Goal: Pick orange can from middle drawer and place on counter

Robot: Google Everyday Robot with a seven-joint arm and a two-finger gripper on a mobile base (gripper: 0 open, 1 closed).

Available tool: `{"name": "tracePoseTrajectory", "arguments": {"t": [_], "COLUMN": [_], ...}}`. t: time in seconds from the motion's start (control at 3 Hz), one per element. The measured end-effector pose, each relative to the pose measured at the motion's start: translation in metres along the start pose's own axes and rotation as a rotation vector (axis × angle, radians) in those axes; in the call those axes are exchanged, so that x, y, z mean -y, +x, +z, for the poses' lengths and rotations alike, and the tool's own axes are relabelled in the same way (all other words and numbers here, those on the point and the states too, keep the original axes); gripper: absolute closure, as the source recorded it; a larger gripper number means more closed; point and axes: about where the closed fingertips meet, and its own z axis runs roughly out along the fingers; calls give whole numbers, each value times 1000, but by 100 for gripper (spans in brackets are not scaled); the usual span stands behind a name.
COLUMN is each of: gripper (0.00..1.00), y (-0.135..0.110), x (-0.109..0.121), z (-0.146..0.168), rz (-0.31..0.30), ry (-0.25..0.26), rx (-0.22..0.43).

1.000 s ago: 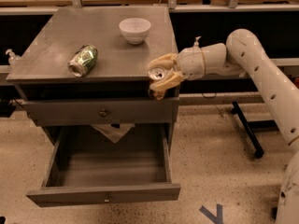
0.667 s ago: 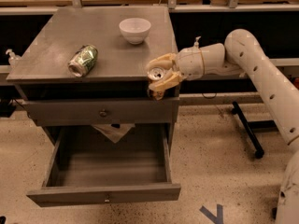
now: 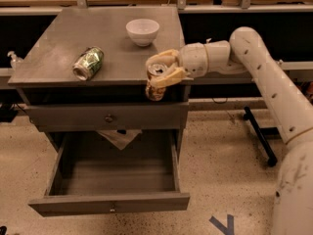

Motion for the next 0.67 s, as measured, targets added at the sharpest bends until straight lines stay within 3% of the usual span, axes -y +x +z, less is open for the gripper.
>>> {"name": "tracePoseTrajectory", "arguments": {"t": [0.33, 0.67], "gripper": [100, 100], "y": [-29, -48], "x": [-2, 1], "z": [20, 33], "rz": [98, 157], "ry": [-47, -88], "rx": [41, 30]}}
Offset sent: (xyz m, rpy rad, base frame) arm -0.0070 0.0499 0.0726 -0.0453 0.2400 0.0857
